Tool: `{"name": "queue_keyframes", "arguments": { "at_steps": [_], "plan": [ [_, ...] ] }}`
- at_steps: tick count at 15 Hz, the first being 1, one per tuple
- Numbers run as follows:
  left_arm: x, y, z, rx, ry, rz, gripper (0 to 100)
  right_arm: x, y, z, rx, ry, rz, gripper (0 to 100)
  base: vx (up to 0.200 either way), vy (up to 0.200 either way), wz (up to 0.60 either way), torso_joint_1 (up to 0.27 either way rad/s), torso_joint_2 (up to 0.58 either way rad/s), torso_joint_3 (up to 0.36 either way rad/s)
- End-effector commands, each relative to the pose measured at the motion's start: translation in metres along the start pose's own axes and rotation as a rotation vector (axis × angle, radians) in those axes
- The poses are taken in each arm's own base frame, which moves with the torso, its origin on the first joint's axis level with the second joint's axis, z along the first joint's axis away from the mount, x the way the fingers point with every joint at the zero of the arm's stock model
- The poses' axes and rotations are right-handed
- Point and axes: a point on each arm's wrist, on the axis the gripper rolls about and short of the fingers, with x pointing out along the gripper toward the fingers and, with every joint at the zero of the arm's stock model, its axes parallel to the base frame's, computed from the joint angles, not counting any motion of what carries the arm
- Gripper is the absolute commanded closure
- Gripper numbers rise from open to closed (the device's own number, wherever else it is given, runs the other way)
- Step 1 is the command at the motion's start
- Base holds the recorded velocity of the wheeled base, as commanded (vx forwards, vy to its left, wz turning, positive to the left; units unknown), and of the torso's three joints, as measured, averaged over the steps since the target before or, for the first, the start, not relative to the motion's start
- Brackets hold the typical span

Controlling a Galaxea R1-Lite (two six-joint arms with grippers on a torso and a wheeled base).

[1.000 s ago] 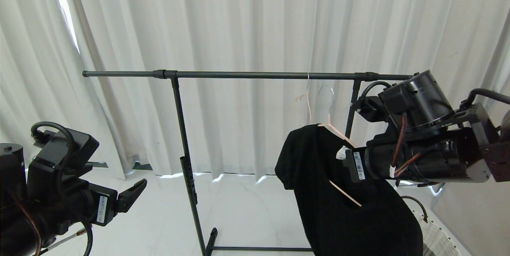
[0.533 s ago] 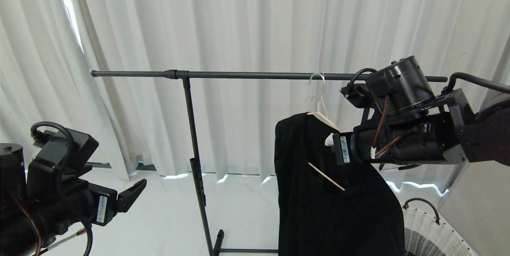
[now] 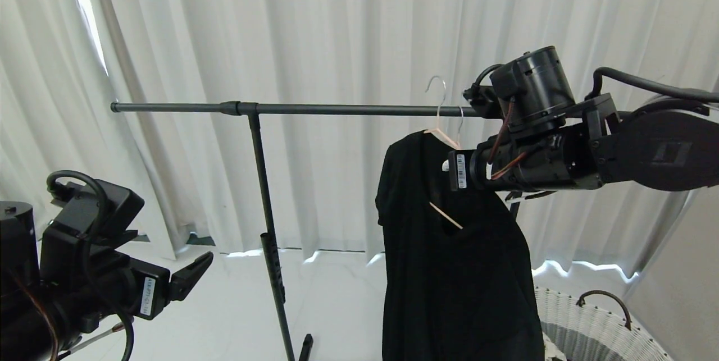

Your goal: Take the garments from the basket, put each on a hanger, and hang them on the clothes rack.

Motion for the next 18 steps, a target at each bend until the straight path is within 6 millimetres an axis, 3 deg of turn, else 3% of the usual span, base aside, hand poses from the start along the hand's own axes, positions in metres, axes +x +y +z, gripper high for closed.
{"name": "queue_keyframes", "arguments": {
  "at_steps": [1,9,18],
  "plan": [
    [0.0,-0.002,0.001,0.005,-0.007,-0.011,0,0.01,0.001,0.002,0.0,-0.001,-0.019,100,0.2,0.0,0.0,0.007,0.0,0.002],
    [-0.001,-0.005,0.005,0.012,-0.024,-0.028,0,0.017,-0.006,0.002,0.005,0.003,-0.053,100,0.2,0.0,0.0,0.002,0.0,0.003],
    [-0.002,-0.008,0.01,0.02,-0.044,-0.048,0,0.063,-0.025,-0.008,-0.022,0.069,-0.131,100,0.0,0.0,0.0,0.0,0.0,0.0]
  ]
}}
